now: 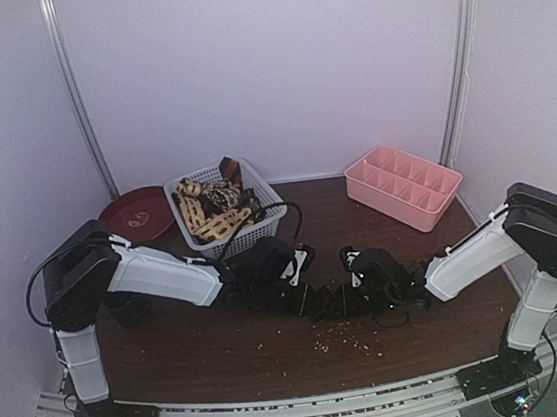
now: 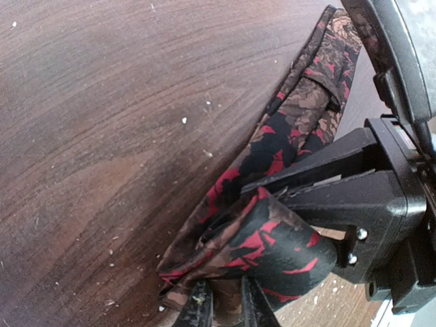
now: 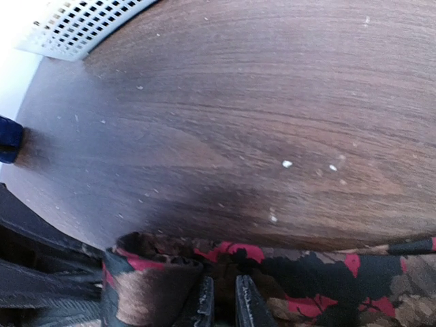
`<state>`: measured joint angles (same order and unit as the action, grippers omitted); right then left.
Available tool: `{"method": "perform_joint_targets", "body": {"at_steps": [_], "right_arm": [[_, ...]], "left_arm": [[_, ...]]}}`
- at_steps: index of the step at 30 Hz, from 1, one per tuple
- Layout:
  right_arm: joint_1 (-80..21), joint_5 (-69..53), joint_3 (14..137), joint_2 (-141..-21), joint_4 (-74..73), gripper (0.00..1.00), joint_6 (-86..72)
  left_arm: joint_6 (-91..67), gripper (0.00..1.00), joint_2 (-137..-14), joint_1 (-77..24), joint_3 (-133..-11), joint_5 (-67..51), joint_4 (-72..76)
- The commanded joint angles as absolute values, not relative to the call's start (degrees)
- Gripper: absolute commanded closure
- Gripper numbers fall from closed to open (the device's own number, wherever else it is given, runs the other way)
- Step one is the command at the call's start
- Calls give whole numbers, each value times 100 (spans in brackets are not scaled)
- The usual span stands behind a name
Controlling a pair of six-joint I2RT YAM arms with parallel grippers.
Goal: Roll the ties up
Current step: Roll the tie at the center of the board.
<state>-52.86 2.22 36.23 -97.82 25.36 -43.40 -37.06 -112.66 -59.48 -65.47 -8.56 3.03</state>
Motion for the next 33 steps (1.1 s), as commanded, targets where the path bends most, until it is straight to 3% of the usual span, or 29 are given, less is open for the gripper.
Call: {"method": "perform_joint_targets", "body": {"at_steps": [1,14,21,26,33], "right_arm": [[-5265,393,3687,-9584,1695,86,-4132],[-5252,925,3677,-8814,927,82,-4105],[-5239,753,3441,-8037,1445,68,-4278],[-5241,407,3645,-8249,1628,59,-4269],[-5240,3,3915,-8773,1592,57,-4172]], "left_arm": [[-3602,83,-11386,-5985,-6703,-812,250],[-3587,83,-11355,-5985,-6714,-741,185],[-3586,83,-11353,-5985,-6750,-731,181],[-3591,83,-11355,-5985,-6758,-739,177],[-3594,83,-11347,-5985,-6759,-712,152]]}}
